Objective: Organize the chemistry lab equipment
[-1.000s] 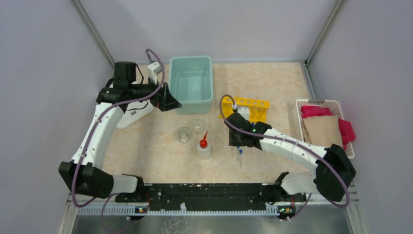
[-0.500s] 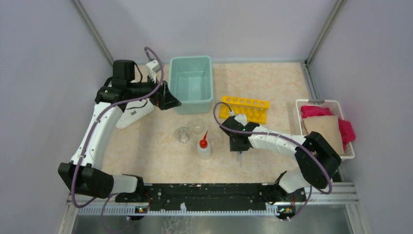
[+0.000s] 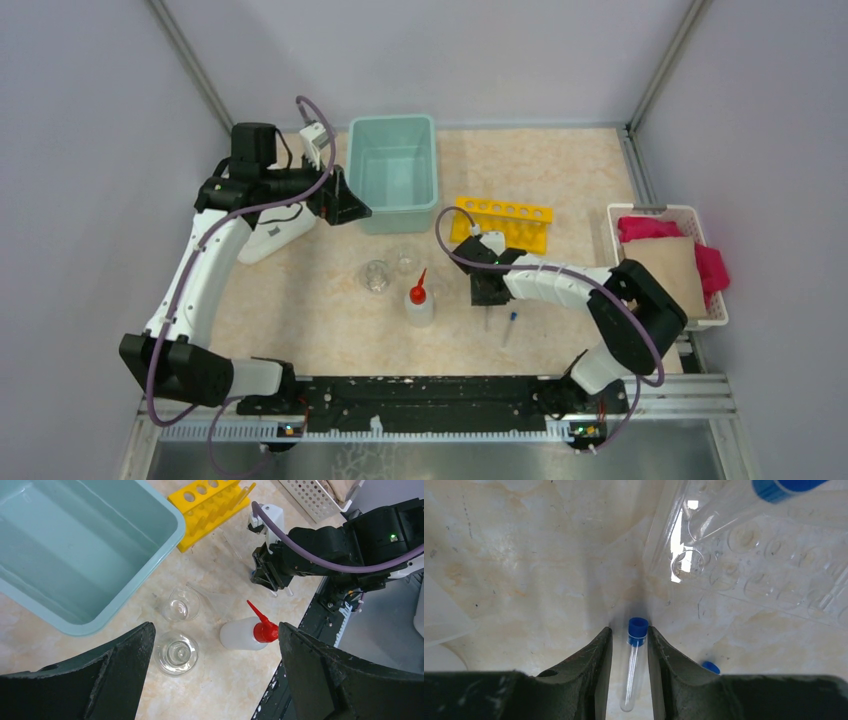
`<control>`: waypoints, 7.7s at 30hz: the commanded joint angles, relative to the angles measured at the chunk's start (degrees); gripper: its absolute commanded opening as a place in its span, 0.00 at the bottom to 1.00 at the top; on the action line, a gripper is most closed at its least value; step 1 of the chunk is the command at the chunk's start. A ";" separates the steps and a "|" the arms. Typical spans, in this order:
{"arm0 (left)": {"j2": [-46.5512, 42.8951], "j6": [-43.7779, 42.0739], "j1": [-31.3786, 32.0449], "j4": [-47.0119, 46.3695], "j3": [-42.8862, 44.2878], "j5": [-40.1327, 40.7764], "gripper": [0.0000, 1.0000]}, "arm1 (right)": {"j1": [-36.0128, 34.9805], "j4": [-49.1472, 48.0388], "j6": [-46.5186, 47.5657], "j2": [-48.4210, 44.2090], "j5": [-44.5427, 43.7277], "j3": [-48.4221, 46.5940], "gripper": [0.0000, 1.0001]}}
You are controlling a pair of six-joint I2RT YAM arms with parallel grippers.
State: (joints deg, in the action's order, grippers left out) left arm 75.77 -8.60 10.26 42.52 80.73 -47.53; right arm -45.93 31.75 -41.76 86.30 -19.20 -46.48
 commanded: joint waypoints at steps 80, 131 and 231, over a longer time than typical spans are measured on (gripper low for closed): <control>-4.09 -14.91 6.08 0.76 -6.66 -9.69 0.19 | -2.60 7.94 3.42 8.84 30.39 -60.12 0.37; -3.41 -6.20 5.88 1.39 -4.28 1.81 0.99 | 22.96 9.07 4.58 -11.51 -12.46 -12.26 0.00; -2.87 -7.14 4.02 2.29 0.60 3.30 0.99 | 23.61 21.70 -13.29 -23.04 8.23 13.66 0.45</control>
State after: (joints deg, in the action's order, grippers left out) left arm 72.49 -15.09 14.63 44.18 79.20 -43.51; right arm -22.85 58.22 -53.04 62.08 -11.11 -33.95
